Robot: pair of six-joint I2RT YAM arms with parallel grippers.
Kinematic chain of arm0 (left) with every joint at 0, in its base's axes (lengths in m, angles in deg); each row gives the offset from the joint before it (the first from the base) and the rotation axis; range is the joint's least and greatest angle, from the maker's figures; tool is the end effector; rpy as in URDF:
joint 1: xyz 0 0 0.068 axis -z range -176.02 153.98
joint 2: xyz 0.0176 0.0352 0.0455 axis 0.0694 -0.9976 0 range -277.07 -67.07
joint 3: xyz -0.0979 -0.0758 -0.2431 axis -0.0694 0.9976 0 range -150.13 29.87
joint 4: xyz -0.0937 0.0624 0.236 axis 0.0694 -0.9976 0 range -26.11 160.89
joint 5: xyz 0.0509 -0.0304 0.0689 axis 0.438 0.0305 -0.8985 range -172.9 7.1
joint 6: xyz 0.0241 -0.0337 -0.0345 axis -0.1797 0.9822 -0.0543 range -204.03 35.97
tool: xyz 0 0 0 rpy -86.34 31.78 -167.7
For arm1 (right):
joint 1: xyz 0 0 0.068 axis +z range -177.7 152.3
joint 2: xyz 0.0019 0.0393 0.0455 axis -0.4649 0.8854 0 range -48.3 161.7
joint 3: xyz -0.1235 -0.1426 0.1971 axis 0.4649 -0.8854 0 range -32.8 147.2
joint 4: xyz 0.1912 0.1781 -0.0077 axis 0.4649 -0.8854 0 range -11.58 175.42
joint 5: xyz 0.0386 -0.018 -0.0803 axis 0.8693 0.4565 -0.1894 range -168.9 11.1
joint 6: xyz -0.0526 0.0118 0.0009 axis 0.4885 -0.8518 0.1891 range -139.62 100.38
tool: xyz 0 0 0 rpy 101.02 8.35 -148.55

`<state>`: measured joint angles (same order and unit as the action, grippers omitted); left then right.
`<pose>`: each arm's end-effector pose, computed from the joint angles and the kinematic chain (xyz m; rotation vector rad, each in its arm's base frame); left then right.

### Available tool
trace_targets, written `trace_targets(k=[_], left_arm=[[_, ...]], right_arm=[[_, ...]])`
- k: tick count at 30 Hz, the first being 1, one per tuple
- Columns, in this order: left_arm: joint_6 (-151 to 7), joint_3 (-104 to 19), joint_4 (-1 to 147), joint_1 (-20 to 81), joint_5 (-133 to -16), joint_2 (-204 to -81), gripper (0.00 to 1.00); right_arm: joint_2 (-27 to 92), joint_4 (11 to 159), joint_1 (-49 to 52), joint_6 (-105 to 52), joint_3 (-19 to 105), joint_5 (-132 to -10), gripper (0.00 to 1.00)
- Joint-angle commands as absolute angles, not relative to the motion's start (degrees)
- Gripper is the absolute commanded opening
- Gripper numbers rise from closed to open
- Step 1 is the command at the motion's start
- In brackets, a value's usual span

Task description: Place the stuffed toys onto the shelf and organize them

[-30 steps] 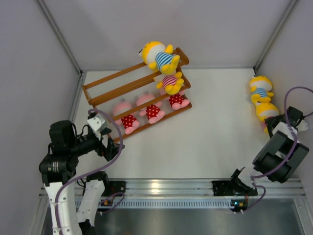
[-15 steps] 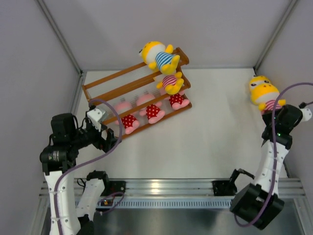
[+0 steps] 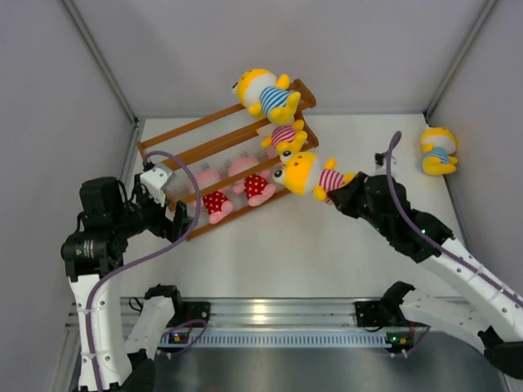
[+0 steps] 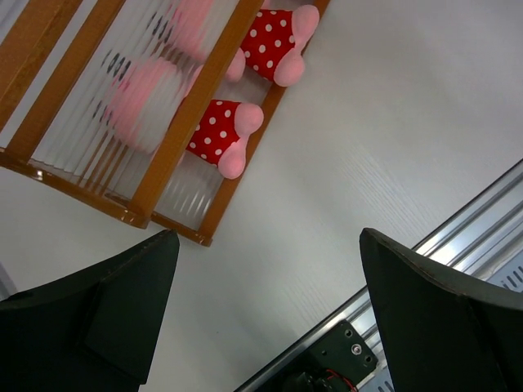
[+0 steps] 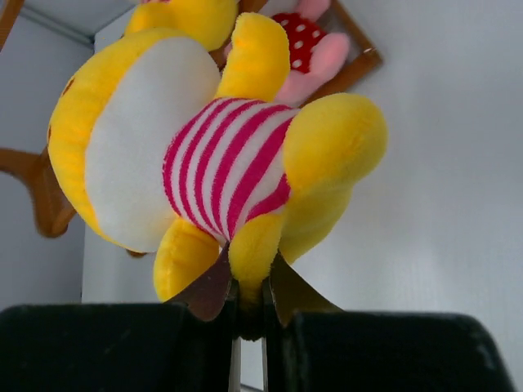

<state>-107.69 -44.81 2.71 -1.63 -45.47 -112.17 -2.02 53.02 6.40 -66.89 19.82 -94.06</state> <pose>0.0987 -0.0121 0.4099 0.6645 2.0117 -0.4311 0.1474 0.0885 0.3434 0.4061 2.0265 0.6301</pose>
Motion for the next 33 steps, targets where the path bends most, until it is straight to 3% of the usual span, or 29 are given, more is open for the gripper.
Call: trace_targets(k=[1, 4, 8, 16, 27, 33], left_arm=[[-106.36, -46.86, 3.13, -2.0, -50.54, -111.28, 0.98], [-106.36, -46.77, 3.04, -2.0, -52.74, -110.66, 0.98], [-106.27, -46.77, 3.13, -2.08, -53.63, -109.87, 0.98], [-106.71, -46.6, 3.04, -2.0, -54.95, -108.9, 0.98], [-107.32, -46.25, 3.13, -2.0, -55.56, -108.73, 0.98], [-107.41, -45.98, 3.13, -2.0, -54.86, -108.9, 0.98]], right_arm=[[3.18, 54.99, 22.5, -74.71, 25.81, -107.53, 0.0], [10.22, 60.61, 31.15, -78.4, 27.23, -109.92, 0.0], [19.52, 73.53, 33.91, -84.47, 27.4, -111.23, 0.0], [35.35, 72.94, 35.05, -91.42, 40.66, -119.58, 0.0], [53.99, 71.71, 35.31, -98.72, 56.84, -119.94, 0.0], [58.74, 74.34, 35.4, -101.18, 60.27, -119.94, 0.13]])
